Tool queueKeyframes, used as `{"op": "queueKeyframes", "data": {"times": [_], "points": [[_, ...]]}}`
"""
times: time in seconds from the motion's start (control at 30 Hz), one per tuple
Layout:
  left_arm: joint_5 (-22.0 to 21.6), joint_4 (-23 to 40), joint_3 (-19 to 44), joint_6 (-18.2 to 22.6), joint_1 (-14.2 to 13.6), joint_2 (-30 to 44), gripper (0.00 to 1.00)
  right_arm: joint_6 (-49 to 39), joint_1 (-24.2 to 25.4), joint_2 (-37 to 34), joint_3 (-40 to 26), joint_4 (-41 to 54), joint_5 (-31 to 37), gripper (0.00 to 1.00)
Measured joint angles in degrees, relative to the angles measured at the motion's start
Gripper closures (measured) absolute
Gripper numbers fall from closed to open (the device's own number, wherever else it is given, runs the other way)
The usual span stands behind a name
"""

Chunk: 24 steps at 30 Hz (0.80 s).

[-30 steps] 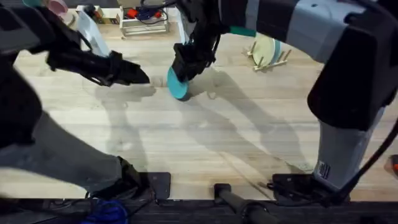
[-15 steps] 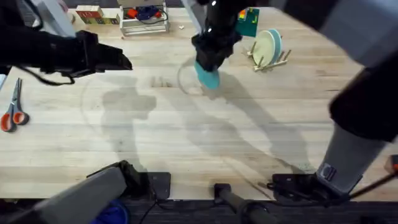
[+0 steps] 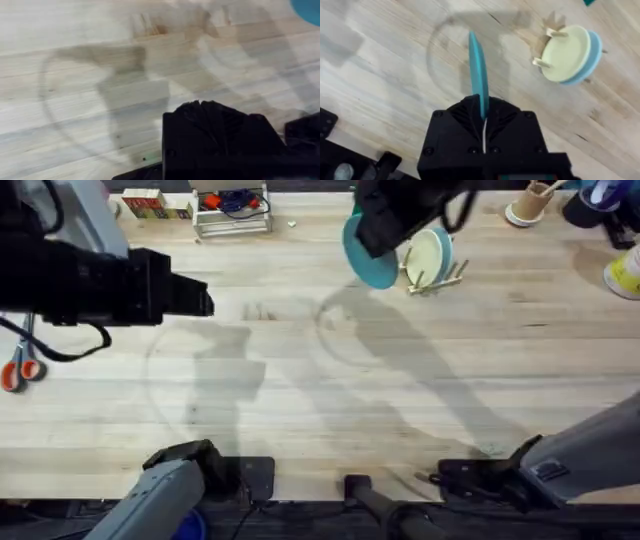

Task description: Pick up the plates from the table one by one and place each into a slot on the dish rack.

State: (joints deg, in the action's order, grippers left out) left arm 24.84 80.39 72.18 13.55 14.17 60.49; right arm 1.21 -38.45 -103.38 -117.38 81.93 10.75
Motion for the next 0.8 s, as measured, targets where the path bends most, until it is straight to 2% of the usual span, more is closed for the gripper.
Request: {"op": "queueKeyframes", "data": {"times": [0.2,0.37,0.63,0.7,0.8], "points": [[-7.0,2.3,6.8,-2.2,-3.2,0.0,0.962,0.0,3.1,4.2,0.0,3.0,0.2,0.968],[-11.0,5.3,11.1,-3.0,-3.5,0.0,0.962,0.0,6.4,7.3,0.0,4.5,0.3,0.968],[-12.7,6.3,12.3,-3.3,-3.5,0.0,0.961,-0.2,11.3,13.1,0.0,5.8,0.4,0.968],[-12.9,6.3,12.3,-3.4,-3.5,0.0,0.909,-1.3,14.0,15.6,0.0,7.5,0.4,0.968],[-12.9,6.4,12.3,-3.5,-3.5,0.0,0.841,-1.7,15.1,16.3,0.0,8.2,0.4,0.968]]}}
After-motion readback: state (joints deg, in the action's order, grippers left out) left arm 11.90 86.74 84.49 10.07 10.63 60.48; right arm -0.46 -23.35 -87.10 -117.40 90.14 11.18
